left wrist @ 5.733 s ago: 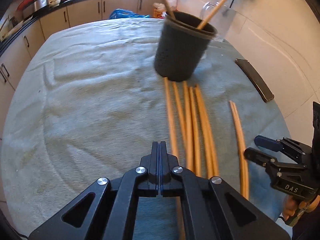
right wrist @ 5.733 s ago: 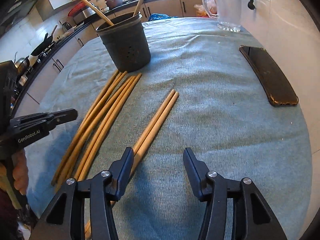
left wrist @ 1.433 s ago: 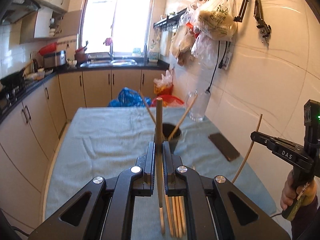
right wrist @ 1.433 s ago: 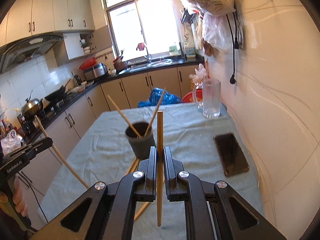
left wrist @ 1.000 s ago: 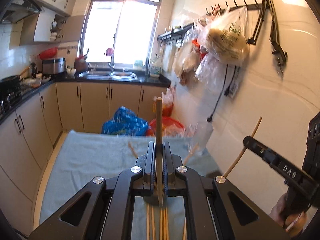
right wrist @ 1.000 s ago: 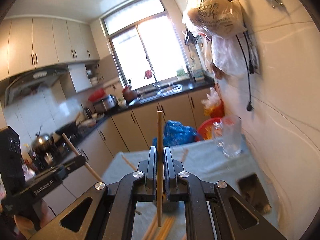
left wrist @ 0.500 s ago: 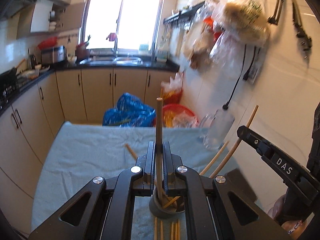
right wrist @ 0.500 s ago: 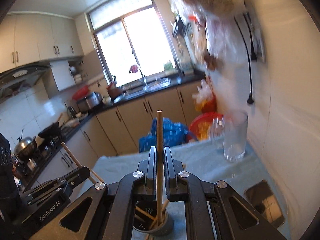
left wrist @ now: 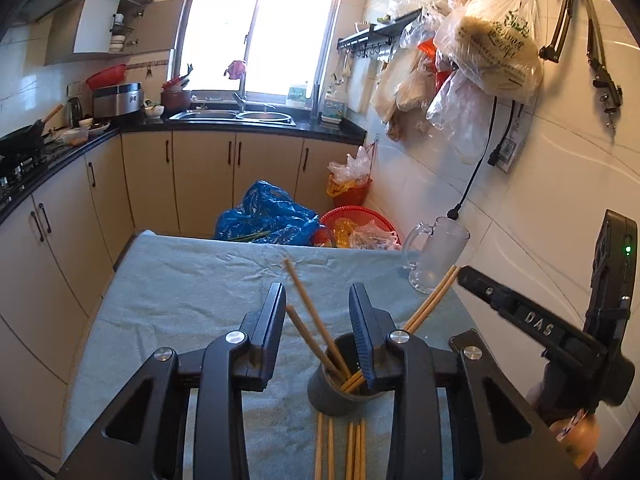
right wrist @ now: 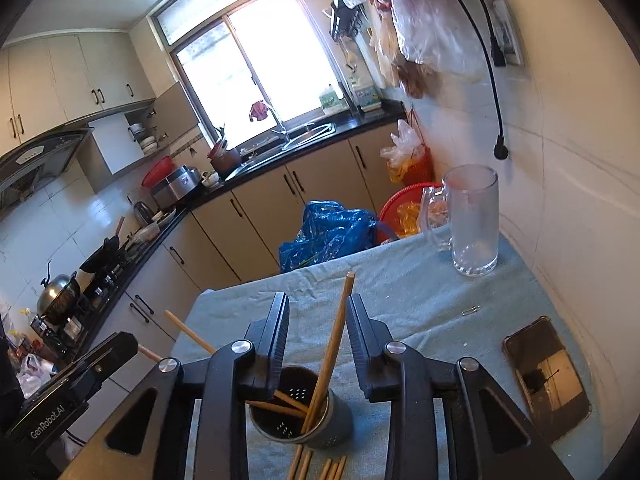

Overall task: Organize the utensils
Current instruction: 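Drop both chopsticks into the black holder by opening both grippers, then lower the left gripper and close it on another wooden chopstick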

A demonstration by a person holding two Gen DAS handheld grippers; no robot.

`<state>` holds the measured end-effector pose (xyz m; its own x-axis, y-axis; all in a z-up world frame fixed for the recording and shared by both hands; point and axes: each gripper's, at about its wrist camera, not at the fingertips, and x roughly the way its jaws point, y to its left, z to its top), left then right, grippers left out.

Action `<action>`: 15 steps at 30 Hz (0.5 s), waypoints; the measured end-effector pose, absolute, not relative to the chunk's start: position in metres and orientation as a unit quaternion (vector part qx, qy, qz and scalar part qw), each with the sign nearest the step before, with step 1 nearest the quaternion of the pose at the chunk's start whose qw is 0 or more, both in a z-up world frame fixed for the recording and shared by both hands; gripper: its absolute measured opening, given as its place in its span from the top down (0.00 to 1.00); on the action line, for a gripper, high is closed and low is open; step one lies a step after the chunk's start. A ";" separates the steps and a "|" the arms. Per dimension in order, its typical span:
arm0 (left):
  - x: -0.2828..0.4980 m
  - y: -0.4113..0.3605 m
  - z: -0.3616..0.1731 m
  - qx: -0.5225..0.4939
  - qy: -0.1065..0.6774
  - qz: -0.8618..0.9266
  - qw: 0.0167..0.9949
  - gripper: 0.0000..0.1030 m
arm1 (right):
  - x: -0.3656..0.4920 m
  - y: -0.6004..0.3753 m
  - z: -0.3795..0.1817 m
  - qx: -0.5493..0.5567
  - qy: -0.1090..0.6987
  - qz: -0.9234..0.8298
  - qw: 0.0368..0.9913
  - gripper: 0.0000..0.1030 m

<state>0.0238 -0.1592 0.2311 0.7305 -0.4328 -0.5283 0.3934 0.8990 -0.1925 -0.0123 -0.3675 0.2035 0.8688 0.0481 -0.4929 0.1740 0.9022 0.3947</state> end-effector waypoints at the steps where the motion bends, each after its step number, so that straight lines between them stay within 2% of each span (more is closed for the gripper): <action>1: 0.016 -0.154 0.234 -0.035 0.288 -0.219 0.931 0.68 | -0.016 -0.368 0.207 0.217 0.252 -0.033 0.943 0.65; 4: -0.002 -0.140 0.242 -0.038 0.278 -0.215 0.935 0.65 | -0.035 -0.367 0.217 0.209 0.245 -0.038 0.946 0.57; 8: -0.035 -0.118 0.252 -0.040 0.265 -0.209 0.941 0.61 | -0.065 -0.368 0.228 0.195 0.244 -0.042 0.949 0.56; 12: -0.062 -0.104 0.250 -0.036 0.260 -0.207 0.942 0.53 | -0.100 -0.370 0.235 0.178 0.248 -0.051 0.951 0.50; 15: -0.077 -0.097 0.241 -0.025 0.267 -0.202 0.942 0.53 | -0.130 -0.378 0.239 0.162 0.252 -0.067 0.952 0.49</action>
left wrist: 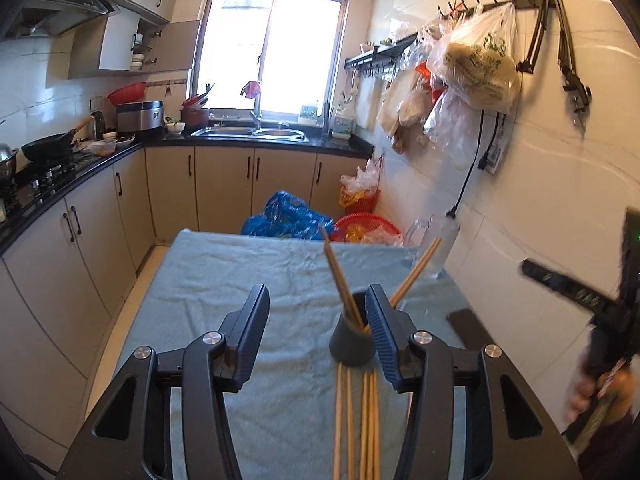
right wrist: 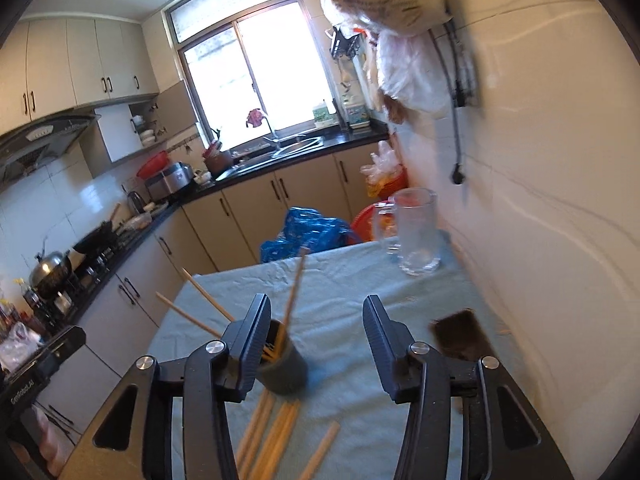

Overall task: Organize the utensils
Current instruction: 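Lower the left gripper and close it on another wooden chopstick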

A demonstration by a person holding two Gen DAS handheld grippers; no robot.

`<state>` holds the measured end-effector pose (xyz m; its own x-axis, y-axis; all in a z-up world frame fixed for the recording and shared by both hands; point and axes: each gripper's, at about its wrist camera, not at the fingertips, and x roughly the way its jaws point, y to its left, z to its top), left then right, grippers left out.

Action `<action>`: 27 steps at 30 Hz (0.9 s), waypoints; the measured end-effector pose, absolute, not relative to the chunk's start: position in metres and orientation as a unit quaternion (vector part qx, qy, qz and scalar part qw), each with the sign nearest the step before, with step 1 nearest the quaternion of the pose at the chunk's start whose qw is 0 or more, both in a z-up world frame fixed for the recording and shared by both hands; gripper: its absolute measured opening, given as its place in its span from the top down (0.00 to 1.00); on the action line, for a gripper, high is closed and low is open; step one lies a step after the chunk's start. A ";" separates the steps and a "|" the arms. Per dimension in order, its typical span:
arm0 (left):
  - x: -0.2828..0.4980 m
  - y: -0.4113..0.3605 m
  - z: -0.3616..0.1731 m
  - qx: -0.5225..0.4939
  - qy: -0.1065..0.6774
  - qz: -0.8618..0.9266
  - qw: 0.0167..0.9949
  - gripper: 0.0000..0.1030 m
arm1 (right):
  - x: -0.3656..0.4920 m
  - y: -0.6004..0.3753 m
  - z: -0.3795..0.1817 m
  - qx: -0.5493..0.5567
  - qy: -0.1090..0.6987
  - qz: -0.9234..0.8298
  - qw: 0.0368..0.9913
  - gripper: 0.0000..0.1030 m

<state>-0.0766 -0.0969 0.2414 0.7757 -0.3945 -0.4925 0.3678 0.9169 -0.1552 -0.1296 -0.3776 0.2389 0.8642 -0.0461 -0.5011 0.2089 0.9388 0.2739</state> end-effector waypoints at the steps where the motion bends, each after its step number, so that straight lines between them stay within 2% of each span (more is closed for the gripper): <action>1: -0.080 -0.094 0.237 -0.024 0.273 -0.202 0.940 0.53 | -0.142 -0.381 0.241 0.154 0.254 -0.076 0.952 0.49; 7: -0.095 -0.095 0.195 0.007 0.328 -0.214 0.920 0.53 | -0.190 -0.405 0.245 0.109 0.278 -0.123 0.946 0.35; 13: -0.082 -0.118 0.136 0.047 0.396 -0.226 0.889 0.54 | -0.200 -0.420 0.203 0.115 0.352 -0.126 0.920 0.34; 15: -0.074 -0.130 0.109 0.056 0.426 -0.233 0.873 0.61 | -0.190 -0.416 0.174 0.140 0.386 -0.093 0.907 0.34; 17: -0.069 -0.143 0.090 0.071 0.441 -0.232 0.864 0.66 | -0.177 -0.407 0.140 0.165 0.423 -0.055 0.889 0.37; 19: -0.062 -0.154 0.072 0.091 0.453 -0.232 0.856 0.69 | -0.163 -0.391 0.108 0.176 0.456 -0.022 0.872 0.49; 22: -0.052 -0.164 0.054 0.100 0.469 -0.228 0.847 0.70 | -0.143 -0.366 0.070 0.178 0.490 0.008 0.853 0.51; 27: -0.028 -0.168 0.035 0.080 0.493 -0.233 0.835 0.75 | -0.119 -0.343 0.042 0.181 0.509 0.027 0.841 0.52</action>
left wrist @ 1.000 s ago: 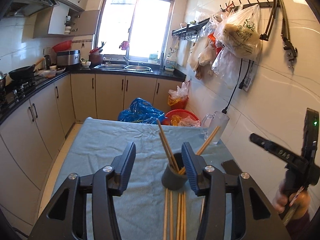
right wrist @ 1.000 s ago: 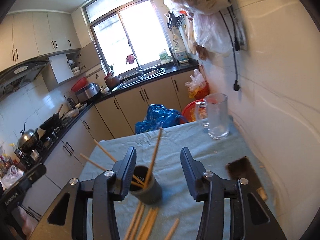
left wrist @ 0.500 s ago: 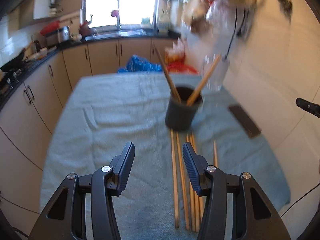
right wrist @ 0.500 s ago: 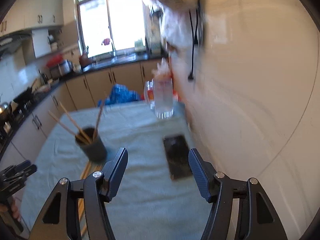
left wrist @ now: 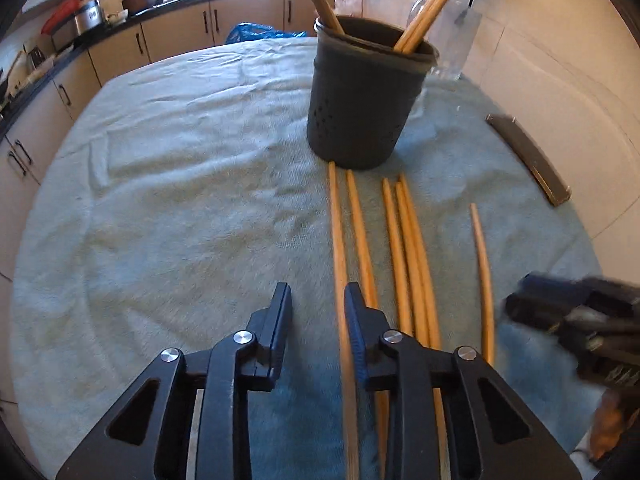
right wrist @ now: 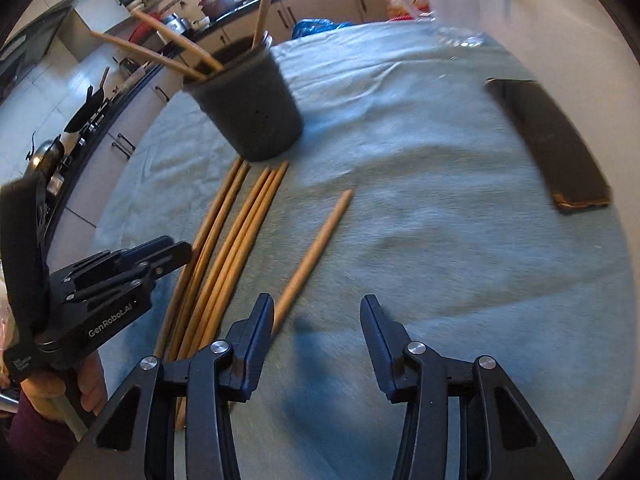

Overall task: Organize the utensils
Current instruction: 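Lower the left gripper and close it on another wooden chopstick, then close the right gripper on a chopstick while the left gripper holds its chopstick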

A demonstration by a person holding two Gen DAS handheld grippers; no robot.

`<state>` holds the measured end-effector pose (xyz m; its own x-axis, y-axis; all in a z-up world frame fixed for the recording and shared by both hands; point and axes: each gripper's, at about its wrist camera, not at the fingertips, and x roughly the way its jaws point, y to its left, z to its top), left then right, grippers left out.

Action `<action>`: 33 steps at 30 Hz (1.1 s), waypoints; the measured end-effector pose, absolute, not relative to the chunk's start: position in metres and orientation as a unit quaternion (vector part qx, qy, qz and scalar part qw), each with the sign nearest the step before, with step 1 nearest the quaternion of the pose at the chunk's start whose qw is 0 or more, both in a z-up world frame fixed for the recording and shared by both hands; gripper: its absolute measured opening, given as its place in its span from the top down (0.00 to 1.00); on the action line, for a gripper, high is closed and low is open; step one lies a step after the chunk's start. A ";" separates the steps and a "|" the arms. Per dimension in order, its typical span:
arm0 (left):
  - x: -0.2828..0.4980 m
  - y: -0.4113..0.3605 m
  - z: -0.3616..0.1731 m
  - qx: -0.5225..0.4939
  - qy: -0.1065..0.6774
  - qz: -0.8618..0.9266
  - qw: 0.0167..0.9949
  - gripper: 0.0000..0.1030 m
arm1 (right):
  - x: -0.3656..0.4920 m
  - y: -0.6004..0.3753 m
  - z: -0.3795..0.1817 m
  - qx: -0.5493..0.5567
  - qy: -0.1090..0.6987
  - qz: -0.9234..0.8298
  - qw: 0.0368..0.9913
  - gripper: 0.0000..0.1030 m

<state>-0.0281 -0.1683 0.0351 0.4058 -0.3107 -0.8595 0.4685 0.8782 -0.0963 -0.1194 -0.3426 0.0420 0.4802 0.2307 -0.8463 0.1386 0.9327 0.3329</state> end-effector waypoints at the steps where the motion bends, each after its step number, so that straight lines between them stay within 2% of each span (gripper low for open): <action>1: -0.025 -0.170 0.034 0.081 0.496 -0.233 0.833 0.75 | -0.115 -0.339 0.038 0.175 0.511 0.026 0.841 0.52; 6: -0.019 -0.183 0.030 0.103 0.489 -0.232 0.835 0.75 | -0.102 -0.324 0.039 0.135 0.505 0.010 0.852 0.54; 8: -0.019 -0.187 0.030 0.113 0.484 -0.227 0.837 0.79 | -0.097 -0.320 0.039 0.113 0.504 -0.003 0.856 0.61; 9: -0.019 -0.187 0.030 0.115 0.482 -0.217 0.841 0.88 | -0.095 -0.317 0.039 0.101 0.504 -0.010 0.858 0.66; 10: -0.016 -0.187 0.030 0.113 0.482 -0.211 0.843 0.93 | -0.094 -0.314 0.038 0.085 0.503 -0.018 0.860 0.73; 12: -0.013 -0.177 0.031 0.076 0.500 -0.207 0.838 0.94 | -0.091 -0.311 0.039 0.069 0.502 -0.027 0.862 0.82; 13: -0.014 -0.173 0.031 0.064 0.507 -0.207 0.834 0.94 | -0.092 -0.310 0.039 0.063 0.503 -0.027 0.862 0.83; 16: -0.023 -0.153 0.032 0.034 0.531 -0.209 0.820 0.94 | -0.098 -0.315 0.040 0.057 0.511 -0.013 0.857 0.86; 22: -0.033 -0.144 0.033 0.023 0.565 -0.220 0.795 0.93 | -0.116 -0.334 0.038 0.061 0.529 0.001 0.846 0.84; 27: -0.020 -0.155 0.033 0.024 0.571 -0.225 0.789 0.93 | -0.115 -0.346 0.038 0.101 0.535 -0.005 0.839 0.84; 33: -0.008 -0.166 0.033 0.042 0.573 -0.234 0.784 0.92 | -0.105 -0.332 0.039 0.069 0.545 -0.029 0.835 0.84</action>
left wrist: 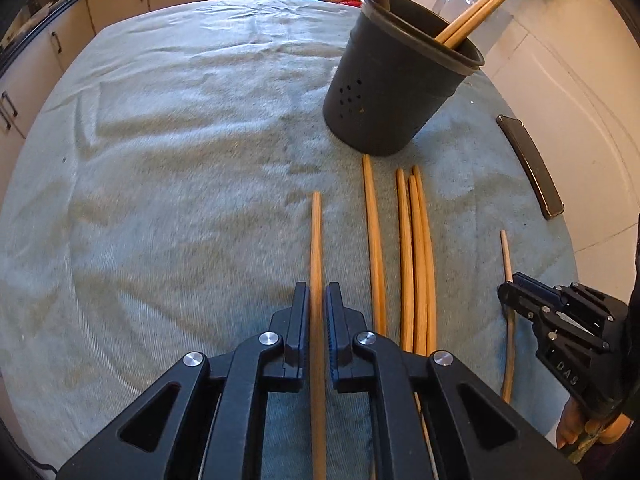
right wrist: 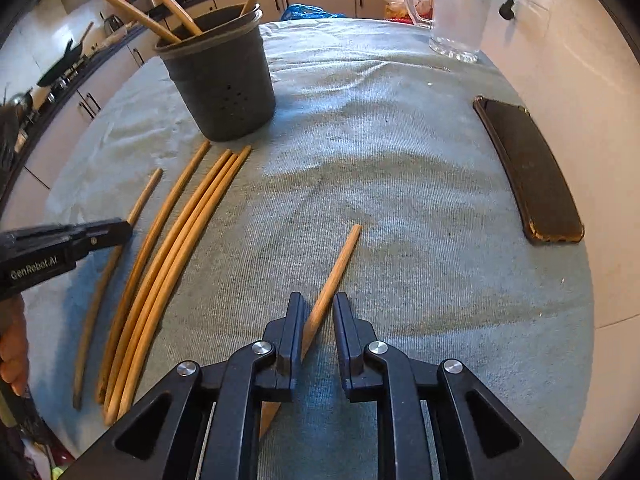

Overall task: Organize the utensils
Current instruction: 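Close the right gripper on a chopstick while the left gripper holds its chopstick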

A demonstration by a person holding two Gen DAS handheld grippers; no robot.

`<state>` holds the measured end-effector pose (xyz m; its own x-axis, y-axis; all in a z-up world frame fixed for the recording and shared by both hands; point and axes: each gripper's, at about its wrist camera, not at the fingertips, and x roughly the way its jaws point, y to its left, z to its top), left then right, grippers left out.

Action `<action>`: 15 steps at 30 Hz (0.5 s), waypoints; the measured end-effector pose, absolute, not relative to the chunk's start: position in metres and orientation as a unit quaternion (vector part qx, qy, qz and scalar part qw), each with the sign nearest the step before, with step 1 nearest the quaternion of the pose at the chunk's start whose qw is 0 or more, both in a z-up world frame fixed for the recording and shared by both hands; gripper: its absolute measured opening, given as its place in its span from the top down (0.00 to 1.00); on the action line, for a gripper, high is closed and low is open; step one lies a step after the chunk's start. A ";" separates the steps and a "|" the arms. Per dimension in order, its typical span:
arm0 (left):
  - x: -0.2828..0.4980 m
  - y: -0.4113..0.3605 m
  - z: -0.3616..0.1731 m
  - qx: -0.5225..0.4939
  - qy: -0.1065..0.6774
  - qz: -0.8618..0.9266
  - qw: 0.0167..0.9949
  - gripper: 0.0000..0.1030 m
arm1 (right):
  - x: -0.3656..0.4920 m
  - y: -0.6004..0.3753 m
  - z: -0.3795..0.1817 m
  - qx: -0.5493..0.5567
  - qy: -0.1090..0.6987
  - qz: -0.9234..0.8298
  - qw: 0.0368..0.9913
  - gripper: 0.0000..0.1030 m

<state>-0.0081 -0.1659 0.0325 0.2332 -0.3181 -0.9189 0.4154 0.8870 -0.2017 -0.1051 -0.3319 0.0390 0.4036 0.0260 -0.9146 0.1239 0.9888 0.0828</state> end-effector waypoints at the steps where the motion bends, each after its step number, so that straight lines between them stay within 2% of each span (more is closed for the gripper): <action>1: -0.008 -0.165 0.033 0.046 0.573 -0.237 0.783 0.92 | -0.104 -0.329 0.039 0.061 0.546 -0.033 0.835 0.84; 5: -0.008 -0.165 0.034 0.043 0.564 -0.248 0.786 0.91 | -0.097 -0.313 0.039 0.016 0.548 -0.050 0.835 0.84; 7: -0.012 -0.165 0.034 0.059 0.547 -0.249 0.797 0.94 | -0.097 -0.307 0.038 0.001 0.546 -0.051 0.836 0.88; 10: -0.021 -0.165 0.035 0.073 0.529 -0.241 0.810 0.94 | -0.097 -0.312 0.039 0.023 0.543 -0.040 0.839 0.93; 15: -0.035 -0.152 0.064 0.052 0.497 -0.245 0.831 0.94 | -0.105 -0.325 0.052 0.075 0.509 -0.021 0.857 0.93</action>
